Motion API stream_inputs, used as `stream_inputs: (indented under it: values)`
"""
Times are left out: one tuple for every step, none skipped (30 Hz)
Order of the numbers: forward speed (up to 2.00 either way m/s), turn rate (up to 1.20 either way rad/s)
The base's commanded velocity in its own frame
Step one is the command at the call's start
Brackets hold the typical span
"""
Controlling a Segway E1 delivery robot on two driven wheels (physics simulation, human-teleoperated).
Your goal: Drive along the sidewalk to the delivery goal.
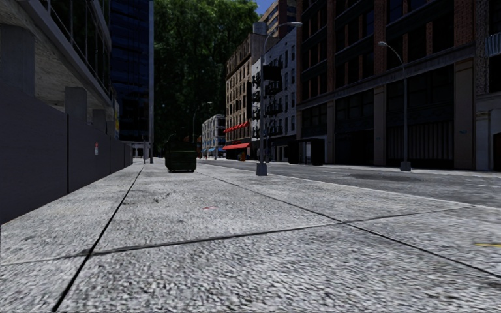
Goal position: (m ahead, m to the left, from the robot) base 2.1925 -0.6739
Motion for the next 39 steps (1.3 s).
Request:
stream_inputs:
  values:
    - [1.52, -0.74]
    - [1.52, -0.74]
    - [1.52, -0.74]
    - [1.51, -0.74]
    - [1.48, -0.74]
    - [1.40, -0.74]
    - [1.40, -0.74]
    - [1.35, -0.76]
    - [1.32, -0.77]
    - [1.31, -0.77]
    - [1.31, -0.77]
    - [1.31, -0.77]
    - [1.31, -0.77]
    - [1.31, -0.77]
    - [1.31, -0.77]
    - [1.31, -0.77]
    - [1.31, -0.77]
    - [1.31, -0.77]
    - [1.31, -0.77]
    - [1.31, -0.77]
    - [1.31, -0.77]
    - [1.31, -0.77]
    - [1.31, -0.77]
    - [1.31, -0.77]
    - [1.31, -0.77]
    - [1.31, -0.77]
    - [1.31, -0.77]
    - [1.31, -0.77]
    - [1.31, -0.77]
    - [1.31, -0.77]
    - [1.31, -0.77]
    - [1.04, 0.00]
    - [0.00, 0.00]
    - [0.00, 0.00]
    - [0.00, 0.00]
    - [0.00, 0.00]
    - [0.00, 0.00]
    - [0.00, 0.00]
    - [0.00, 0.00]
